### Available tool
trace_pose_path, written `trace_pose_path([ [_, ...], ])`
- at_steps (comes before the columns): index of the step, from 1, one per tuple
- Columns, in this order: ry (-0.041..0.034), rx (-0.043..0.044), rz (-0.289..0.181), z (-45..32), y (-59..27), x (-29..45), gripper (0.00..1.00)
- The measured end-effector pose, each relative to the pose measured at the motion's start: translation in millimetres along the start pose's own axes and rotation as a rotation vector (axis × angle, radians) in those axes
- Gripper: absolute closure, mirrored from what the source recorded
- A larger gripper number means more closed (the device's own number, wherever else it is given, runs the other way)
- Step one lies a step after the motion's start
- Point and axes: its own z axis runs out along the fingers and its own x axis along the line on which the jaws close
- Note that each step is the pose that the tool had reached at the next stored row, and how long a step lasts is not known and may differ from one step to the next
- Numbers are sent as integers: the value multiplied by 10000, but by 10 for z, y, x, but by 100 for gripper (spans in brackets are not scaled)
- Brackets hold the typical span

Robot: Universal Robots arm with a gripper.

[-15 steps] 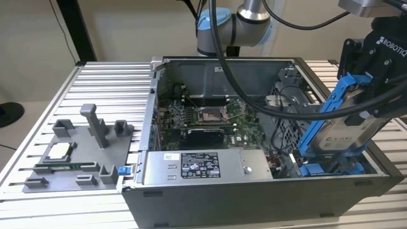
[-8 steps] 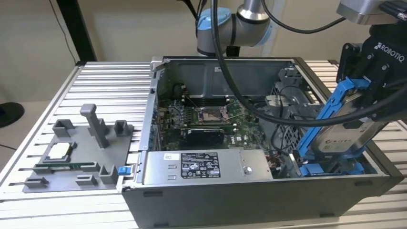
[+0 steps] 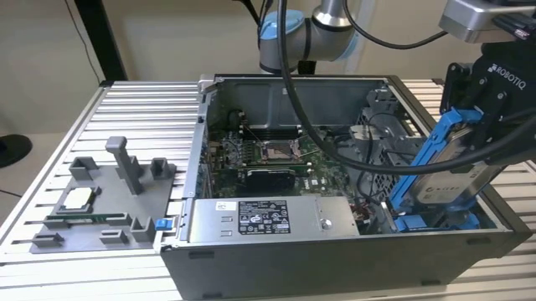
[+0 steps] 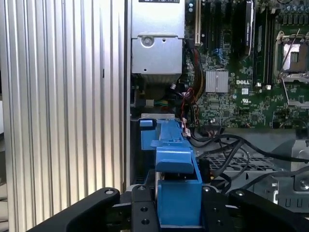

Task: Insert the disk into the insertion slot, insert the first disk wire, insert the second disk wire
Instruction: 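Insert the disk into the insertion slot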

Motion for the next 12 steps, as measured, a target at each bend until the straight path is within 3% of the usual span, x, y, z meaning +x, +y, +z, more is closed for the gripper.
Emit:
trace_pose_path([
  [12, 1, 0, 0, 116, -5, -5, 100],
])
